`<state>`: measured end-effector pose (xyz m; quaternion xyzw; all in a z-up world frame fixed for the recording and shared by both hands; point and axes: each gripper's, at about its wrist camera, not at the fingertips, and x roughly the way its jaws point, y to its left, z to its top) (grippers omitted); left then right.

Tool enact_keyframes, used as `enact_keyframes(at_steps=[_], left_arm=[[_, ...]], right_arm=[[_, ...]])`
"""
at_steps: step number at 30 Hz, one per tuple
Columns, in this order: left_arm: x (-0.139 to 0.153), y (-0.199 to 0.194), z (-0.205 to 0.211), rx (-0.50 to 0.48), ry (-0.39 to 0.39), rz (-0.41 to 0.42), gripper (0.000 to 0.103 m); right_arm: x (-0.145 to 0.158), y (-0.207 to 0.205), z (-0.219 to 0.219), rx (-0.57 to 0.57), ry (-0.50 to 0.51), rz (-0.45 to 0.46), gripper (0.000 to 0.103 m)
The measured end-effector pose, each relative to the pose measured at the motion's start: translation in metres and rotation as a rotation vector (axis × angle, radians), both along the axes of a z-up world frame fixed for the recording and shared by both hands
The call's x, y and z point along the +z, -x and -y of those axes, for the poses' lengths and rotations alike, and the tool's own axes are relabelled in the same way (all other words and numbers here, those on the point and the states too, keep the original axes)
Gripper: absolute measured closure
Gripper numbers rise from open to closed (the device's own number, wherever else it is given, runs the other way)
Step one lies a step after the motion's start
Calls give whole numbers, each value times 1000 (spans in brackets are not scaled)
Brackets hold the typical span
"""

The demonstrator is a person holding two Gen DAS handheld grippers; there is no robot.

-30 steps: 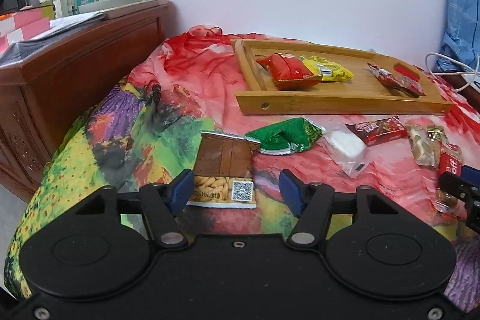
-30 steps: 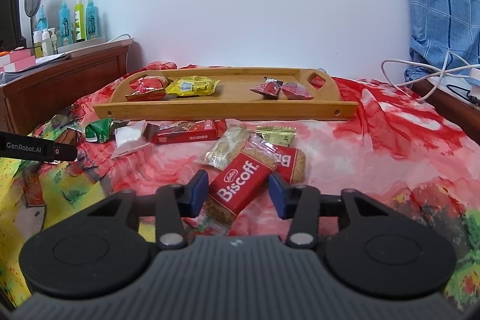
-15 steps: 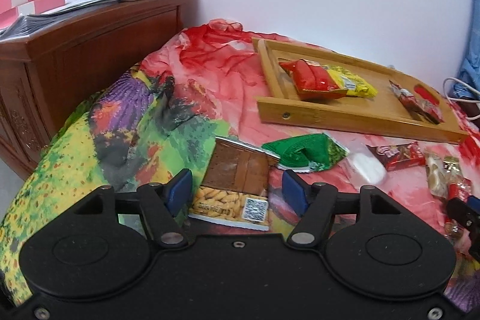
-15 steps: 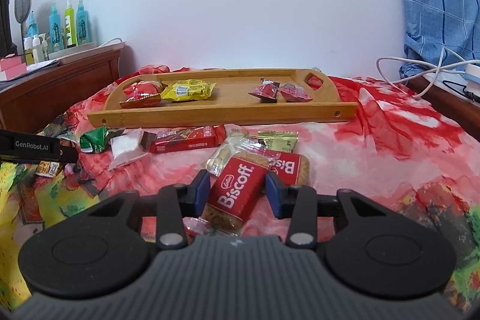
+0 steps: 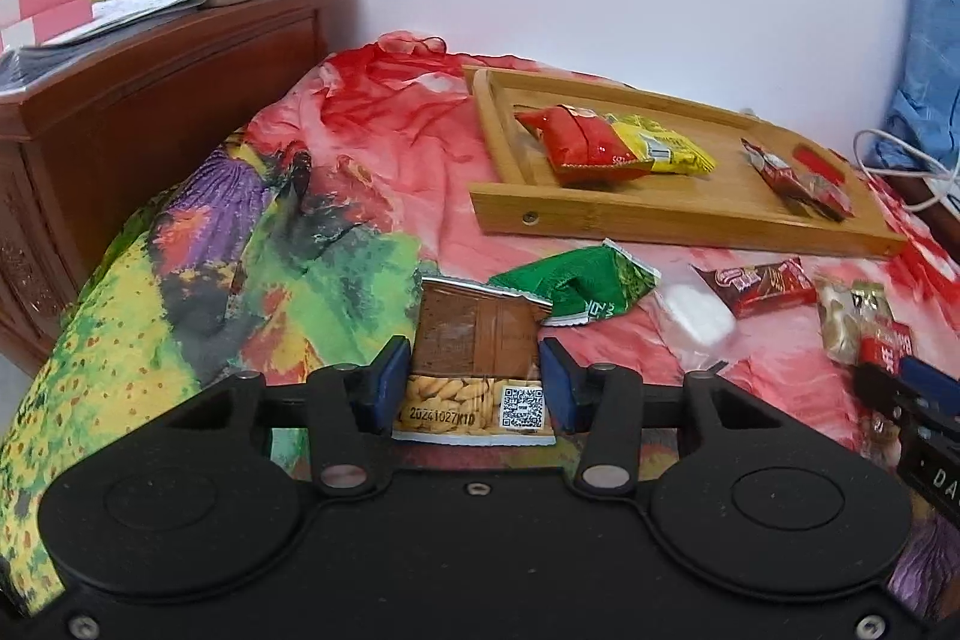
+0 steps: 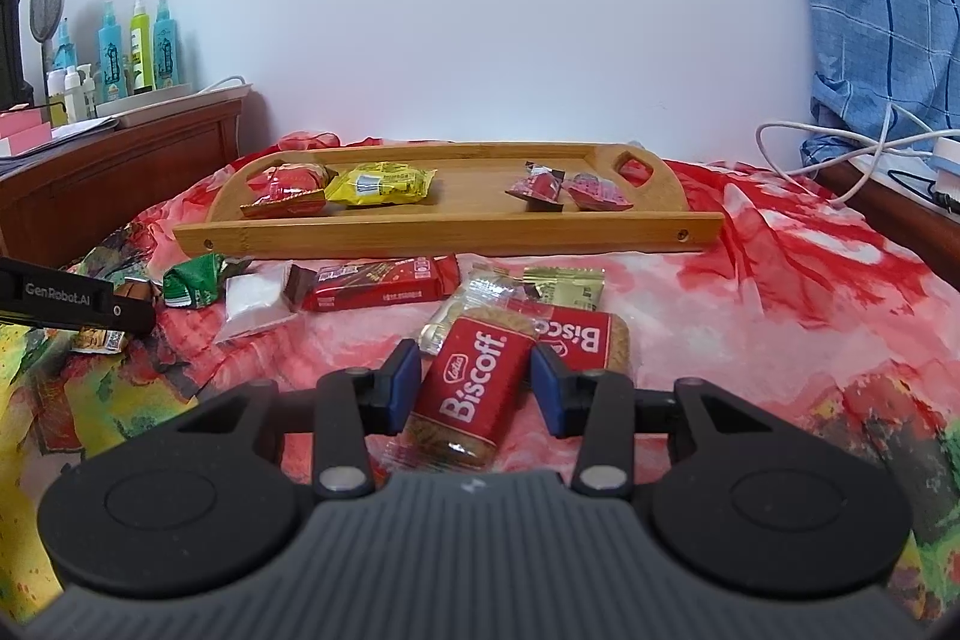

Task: Organize snacks
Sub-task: 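Grasp the brown chocolate bar with the left tool while the right tool grasps a red Biscoff pack, then place the chocolate bar and Biscoff pack on the tray, opening both tools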

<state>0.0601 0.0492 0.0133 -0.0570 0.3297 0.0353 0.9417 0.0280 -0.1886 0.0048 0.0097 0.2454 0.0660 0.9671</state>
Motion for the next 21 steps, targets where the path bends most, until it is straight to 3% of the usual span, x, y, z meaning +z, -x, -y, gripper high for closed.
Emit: enact_keyframes(at_steps=[7, 10, 12, 21], left_arm=[[-3, -2, 5, -12, -37, -8, 53], [-4, -4, 8, -9, -63, -5, 53], [-3, -5, 8, -11, -50, -6, 59], [13, 2, 5, -11, 0, 15, 60]], right_arm=[[-2, -4, -3, -11, 10, -6, 54], [-4, -3, -4, -11, 10, -8, 59], [-3, -2, -3, -8, 5, -9, 60], [9, 4, 7, -1, 5, 2, 65]])
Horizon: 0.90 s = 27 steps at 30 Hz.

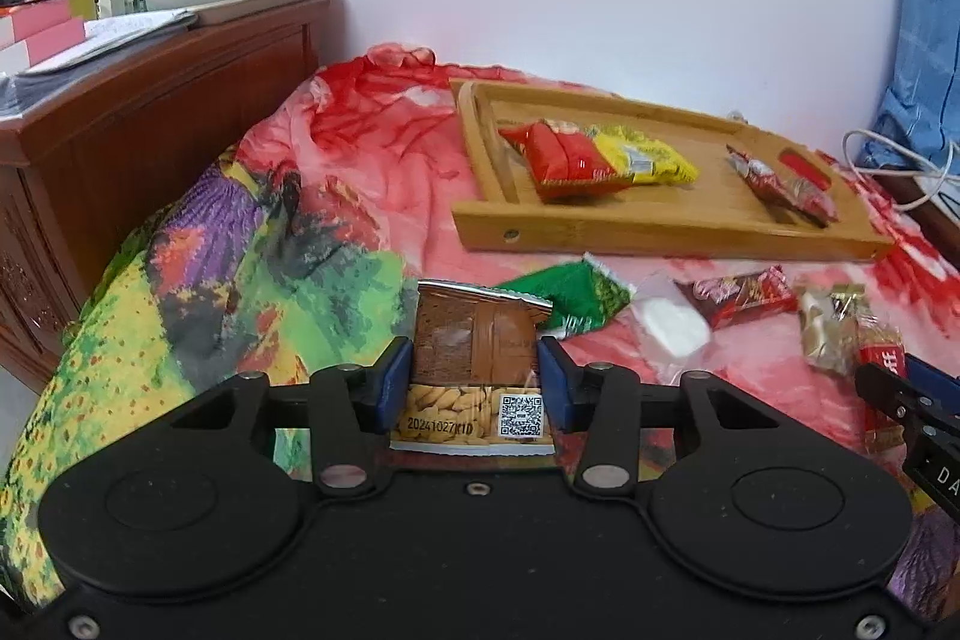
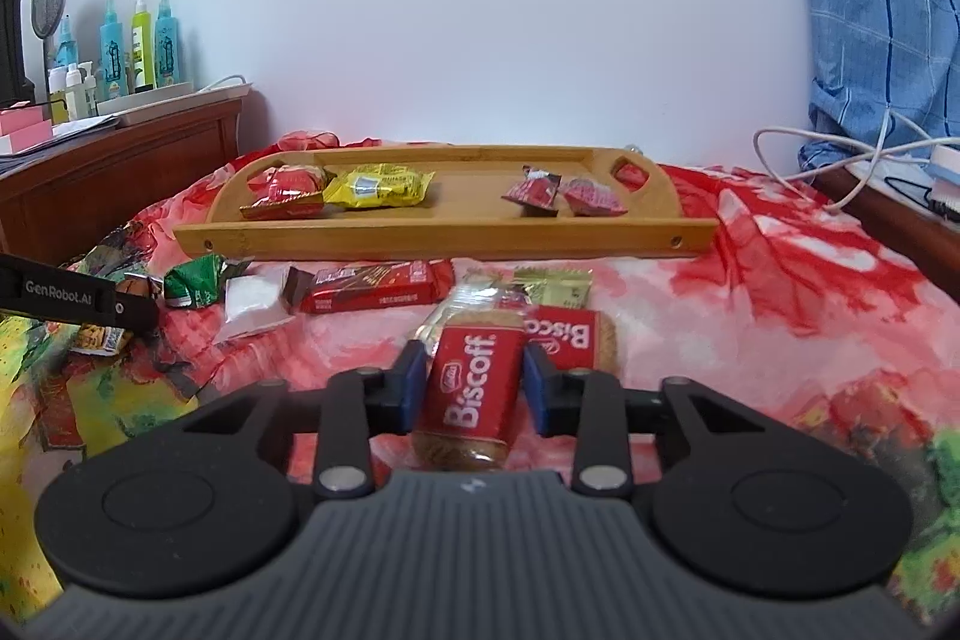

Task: Organize snacks
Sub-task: 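Place the chocolate bar and Biscoff pack on the tray, opening both tools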

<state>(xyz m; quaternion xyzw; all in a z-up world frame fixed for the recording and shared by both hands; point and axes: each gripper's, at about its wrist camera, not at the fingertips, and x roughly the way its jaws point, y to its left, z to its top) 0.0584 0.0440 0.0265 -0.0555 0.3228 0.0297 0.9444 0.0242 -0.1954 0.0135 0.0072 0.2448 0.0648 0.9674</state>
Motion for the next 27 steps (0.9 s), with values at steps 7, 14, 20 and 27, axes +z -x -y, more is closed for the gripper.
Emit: enact_keyframes(at_steps=[7, 14, 20, 27], left_arm=[[17, -2, 1, -1, 21, 28, 60], [32, -11, 9, -14, 1, 59, 60], [43, -36, 14, -18, -3, 67, 60], [64, -79, 20, -19, 18, 64, 60]], right_arm=[[10, -1, 13, -19, -29, -4, 66], [27, -6, 32, -62, -94, 18, 65], [39, -25, 50, -102, -121, 36, 66], [53, -78, 79, -128, -187, -7, 66]])
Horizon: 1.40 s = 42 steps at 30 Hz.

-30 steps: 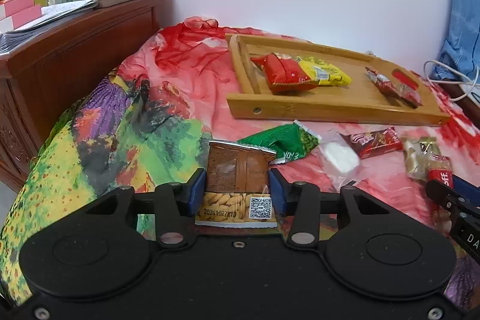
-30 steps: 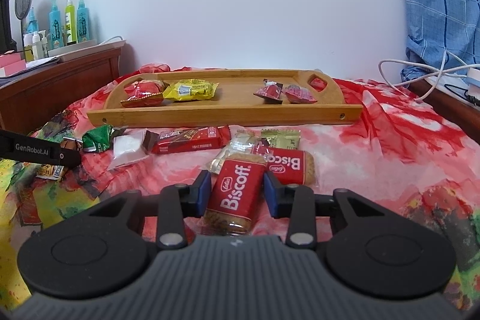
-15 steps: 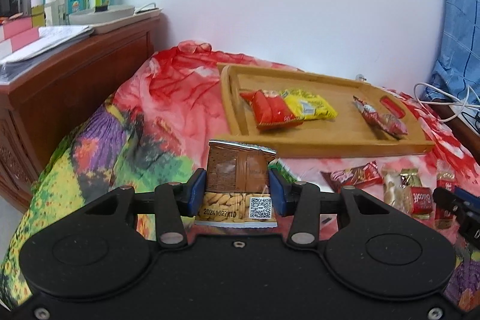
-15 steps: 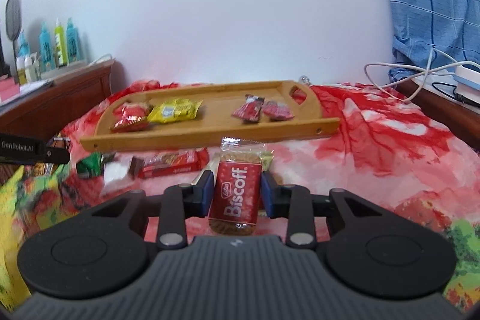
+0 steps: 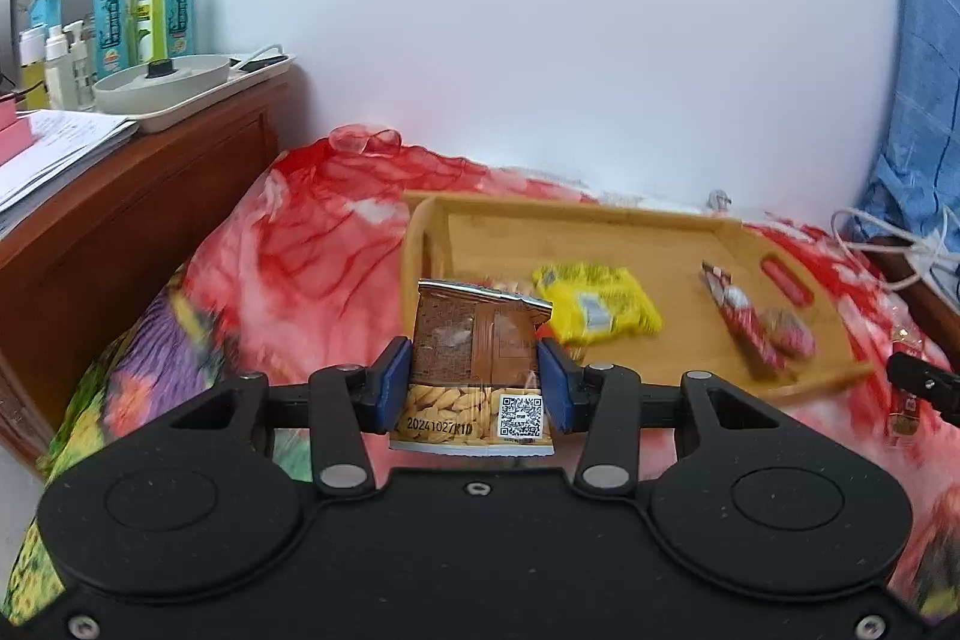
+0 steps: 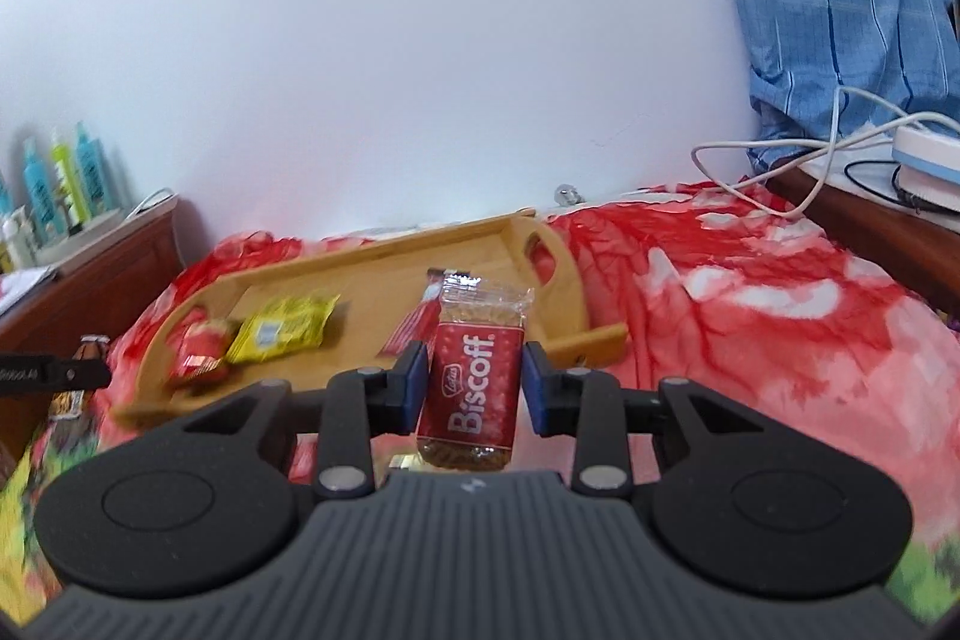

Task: Organize snacks
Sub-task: 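Place the chocolate bar and Biscoff pack on the tray, opening both tools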

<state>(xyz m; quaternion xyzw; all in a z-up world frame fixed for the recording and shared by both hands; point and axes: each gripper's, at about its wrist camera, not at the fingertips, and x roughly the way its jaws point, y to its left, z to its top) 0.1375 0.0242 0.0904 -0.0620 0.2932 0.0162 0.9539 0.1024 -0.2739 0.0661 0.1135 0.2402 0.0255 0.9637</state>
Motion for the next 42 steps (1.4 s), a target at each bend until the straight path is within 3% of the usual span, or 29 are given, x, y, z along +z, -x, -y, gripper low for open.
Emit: enact_keyframes(at_steps=[8, 13, 19, 31, 34, 40, 42], left_arm=[[9, -54, 10, -19, 82, -45, 60], [2, -80, 23, -47, 143, -75, 60], [-14, -104, 40, -59, 208, -121, 60], [-44, -119, 76, -103, 170, -173, 60], [-48, -119, 80, -109, 154, -174, 60], [-54, -119, 87, -127, 121, -180, 60], [-56, -120, 89, -126, 106, -184, 55]], right_arm=[[4, -71, 12, 38, 3, -57, 66], [-4, -114, 13, 66, -11, -124, 66], [-14, -150, 7, 68, 50, -167, 66], [-29, -194, -7, 82, 106, -206, 66], [-33, -198, -12, 93, 117, -218, 73], [-41, -200, -15, 110, 112, -233, 74], [-42, -199, -15, 109, 105, -229, 74]])
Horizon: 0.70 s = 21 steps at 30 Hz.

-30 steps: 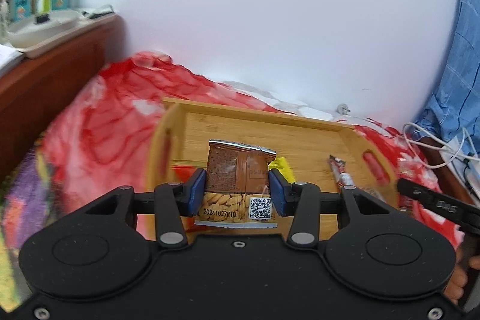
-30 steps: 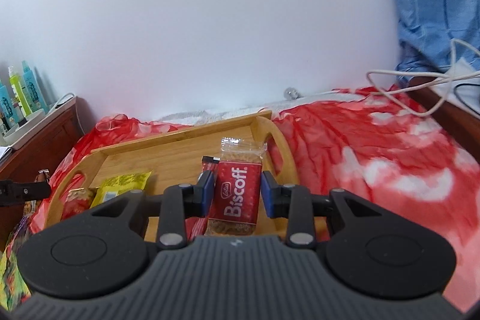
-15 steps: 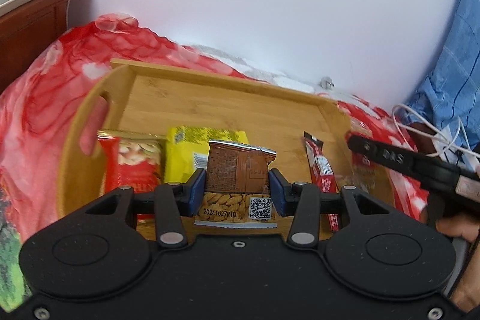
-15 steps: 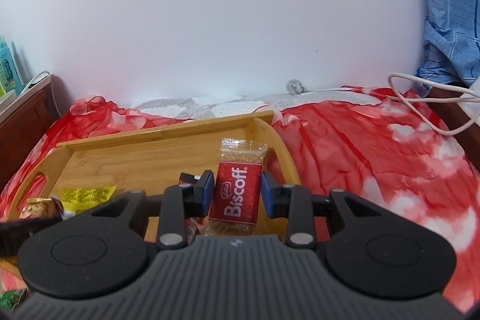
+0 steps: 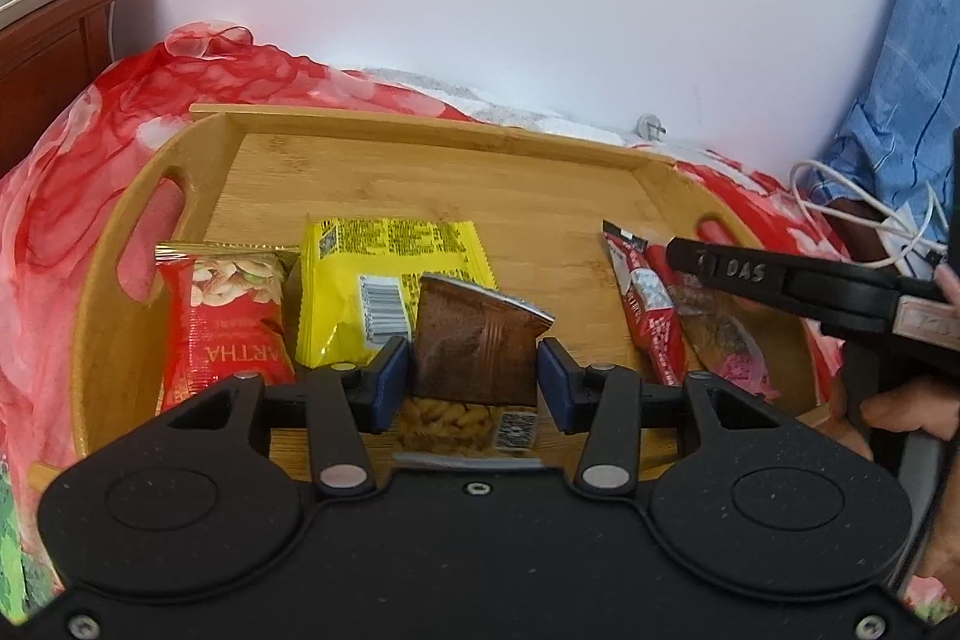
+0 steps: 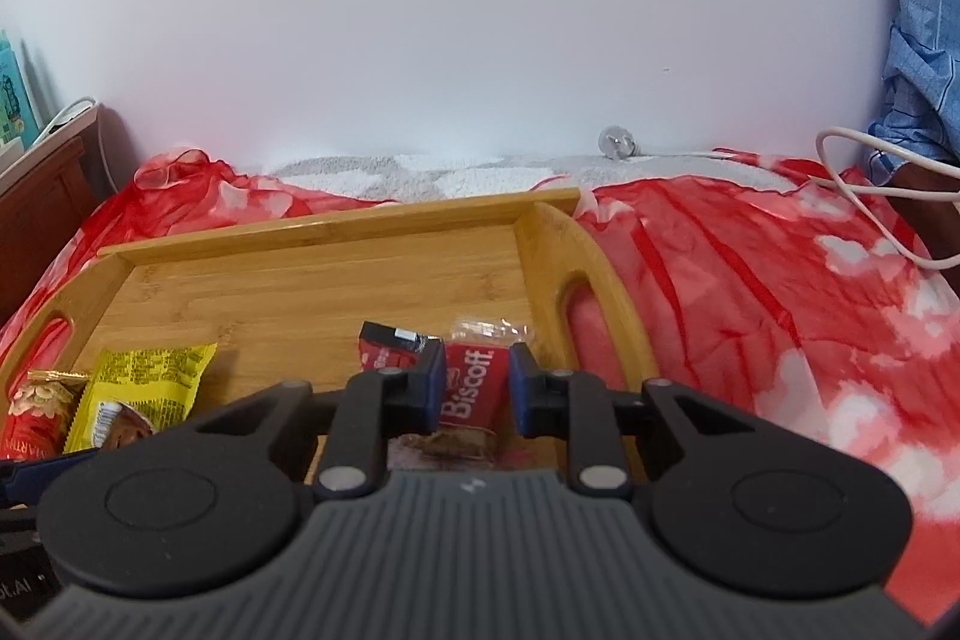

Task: Organize snacks
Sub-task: 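Place the chocolate bar and Biscoff pack on the tray, opening both tools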

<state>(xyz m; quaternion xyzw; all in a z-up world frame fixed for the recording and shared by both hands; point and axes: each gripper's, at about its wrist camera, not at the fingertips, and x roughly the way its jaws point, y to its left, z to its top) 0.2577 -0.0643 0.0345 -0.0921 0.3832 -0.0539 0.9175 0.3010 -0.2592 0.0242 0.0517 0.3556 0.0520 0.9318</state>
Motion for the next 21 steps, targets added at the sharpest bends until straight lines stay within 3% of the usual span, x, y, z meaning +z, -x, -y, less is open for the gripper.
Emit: enact_keyframes(at_steps=[4, 6, 8, 9, 17, 21], left_arm=[[0, 0, 0, 10, -14, -3, 36], [3, 3, -1, 1, -15, 7, 21], [6, 9, -3, -12, -16, 28, 15], [8, 11, -3, -21, -21, 36, 12], [17, 42, -10, -52, -82, 97, 1], [20, 62, -15, -58, -91, 130, 0]], right_arm=[[6, 8, 5, -5, -45, 28, 64], [11, 15, 6, 2, -50, 50, 63], [16, 23, 5, 11, -34, 75, 60], [19, 28, 5, 19, -25, 91, 53], [33, 75, 6, 33, 6, 178, 34], [37, 103, 9, 25, -11, 214, 27]])
